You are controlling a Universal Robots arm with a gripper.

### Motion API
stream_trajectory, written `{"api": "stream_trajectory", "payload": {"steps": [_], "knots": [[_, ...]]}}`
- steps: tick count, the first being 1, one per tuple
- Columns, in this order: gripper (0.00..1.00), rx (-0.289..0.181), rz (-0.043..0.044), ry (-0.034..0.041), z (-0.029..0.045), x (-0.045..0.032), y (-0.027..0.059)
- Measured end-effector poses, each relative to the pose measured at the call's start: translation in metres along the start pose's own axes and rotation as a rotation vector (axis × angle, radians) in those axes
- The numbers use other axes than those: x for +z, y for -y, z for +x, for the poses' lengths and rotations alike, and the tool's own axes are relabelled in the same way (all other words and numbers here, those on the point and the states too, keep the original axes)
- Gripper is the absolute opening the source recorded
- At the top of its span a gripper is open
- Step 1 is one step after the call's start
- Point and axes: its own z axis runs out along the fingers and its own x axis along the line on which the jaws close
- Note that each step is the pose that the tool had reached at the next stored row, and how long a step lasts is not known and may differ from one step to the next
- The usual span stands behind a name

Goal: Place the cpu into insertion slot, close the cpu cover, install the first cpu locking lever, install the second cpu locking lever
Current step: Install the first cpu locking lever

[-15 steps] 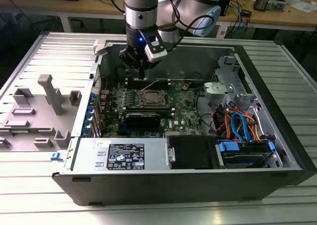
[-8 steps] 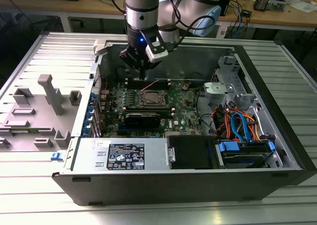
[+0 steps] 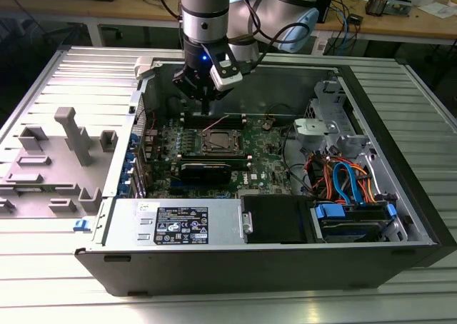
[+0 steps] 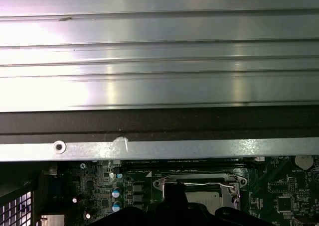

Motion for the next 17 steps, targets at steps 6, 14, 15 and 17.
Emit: {"api": "stream_trajectory", "payload": {"steps": [6,14,15,17], "knots": [[0.11,0.0,-0.0002,0.0001,-0.0006,0.0002,0.0],[0.11,0.0,0.0012,0.0,-0.0215,0.0074,-0.0023],[0.11,-0.001,0.001,0.0001,-0.0218,0.0085,-0.0023],[0.11,-0.013,0.0011,-0.0003,-0.0221,0.0105,-0.0024]]}}
